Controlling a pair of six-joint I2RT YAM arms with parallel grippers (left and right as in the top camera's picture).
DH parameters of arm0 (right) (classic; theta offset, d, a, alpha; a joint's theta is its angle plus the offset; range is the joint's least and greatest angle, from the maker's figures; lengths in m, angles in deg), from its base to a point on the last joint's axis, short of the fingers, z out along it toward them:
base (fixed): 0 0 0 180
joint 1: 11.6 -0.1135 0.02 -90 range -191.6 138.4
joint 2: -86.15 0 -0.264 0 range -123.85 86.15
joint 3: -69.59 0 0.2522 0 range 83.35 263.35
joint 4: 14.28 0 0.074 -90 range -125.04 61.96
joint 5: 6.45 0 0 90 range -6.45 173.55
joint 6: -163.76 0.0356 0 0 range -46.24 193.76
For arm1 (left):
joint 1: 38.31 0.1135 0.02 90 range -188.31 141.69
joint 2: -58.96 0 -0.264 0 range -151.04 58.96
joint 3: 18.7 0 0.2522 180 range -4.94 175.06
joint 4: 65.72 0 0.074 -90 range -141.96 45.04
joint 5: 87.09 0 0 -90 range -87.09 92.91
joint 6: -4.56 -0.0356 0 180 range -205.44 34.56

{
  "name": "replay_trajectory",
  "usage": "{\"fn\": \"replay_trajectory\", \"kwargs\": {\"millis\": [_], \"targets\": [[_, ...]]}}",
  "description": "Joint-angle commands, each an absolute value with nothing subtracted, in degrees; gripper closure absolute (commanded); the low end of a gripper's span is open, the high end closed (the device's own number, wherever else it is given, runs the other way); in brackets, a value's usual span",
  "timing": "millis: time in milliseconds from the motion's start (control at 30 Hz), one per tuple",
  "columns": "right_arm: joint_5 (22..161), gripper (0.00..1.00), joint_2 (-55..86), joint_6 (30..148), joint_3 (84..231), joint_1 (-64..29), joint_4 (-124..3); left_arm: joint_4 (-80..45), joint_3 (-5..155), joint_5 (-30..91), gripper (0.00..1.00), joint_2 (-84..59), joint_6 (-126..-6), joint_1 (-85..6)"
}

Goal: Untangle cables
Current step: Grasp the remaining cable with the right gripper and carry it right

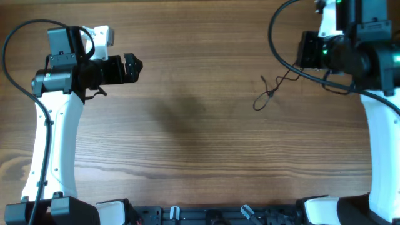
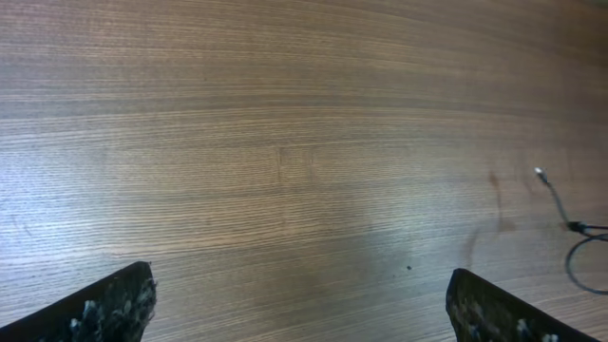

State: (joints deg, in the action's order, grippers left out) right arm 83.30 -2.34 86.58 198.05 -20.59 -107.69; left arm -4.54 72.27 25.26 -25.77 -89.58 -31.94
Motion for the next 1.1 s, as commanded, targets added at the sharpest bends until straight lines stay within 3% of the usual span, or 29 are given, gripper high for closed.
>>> {"fn": "replay_trajectory", "kwargs": {"millis": [0,300,733,867,1067], "targets": [[79.7,0.96,-0.8,87.3,202.0,-19.7,-109.5,-4.6,72.6,26.5,0.0,-25.5,-89.9,-32.9],[68.7,0.96,-0.8,91.0,206.4,-16.6,-114.7,-5.9,72.6,26.5,0.0,-25.5,-92.7,-38.5],[68.2,0.96,-0.9,93.5,206.4,7.3,-113.0,-7.6,72.6,26.3,0.0,-25.5,-95.0,-44.0],[59.7,0.96,-1.3,97.9,206.4,13.8,-109.5,-7.4,72.6,26.3,0.0,-25.5,-97.1,-44.2],[58.9,0.96,-4.5,101.2,206.4,22.9,-105.9,-6.2,72.6,26.3,0.0,-25.5,-97.5,-44.2]]}}
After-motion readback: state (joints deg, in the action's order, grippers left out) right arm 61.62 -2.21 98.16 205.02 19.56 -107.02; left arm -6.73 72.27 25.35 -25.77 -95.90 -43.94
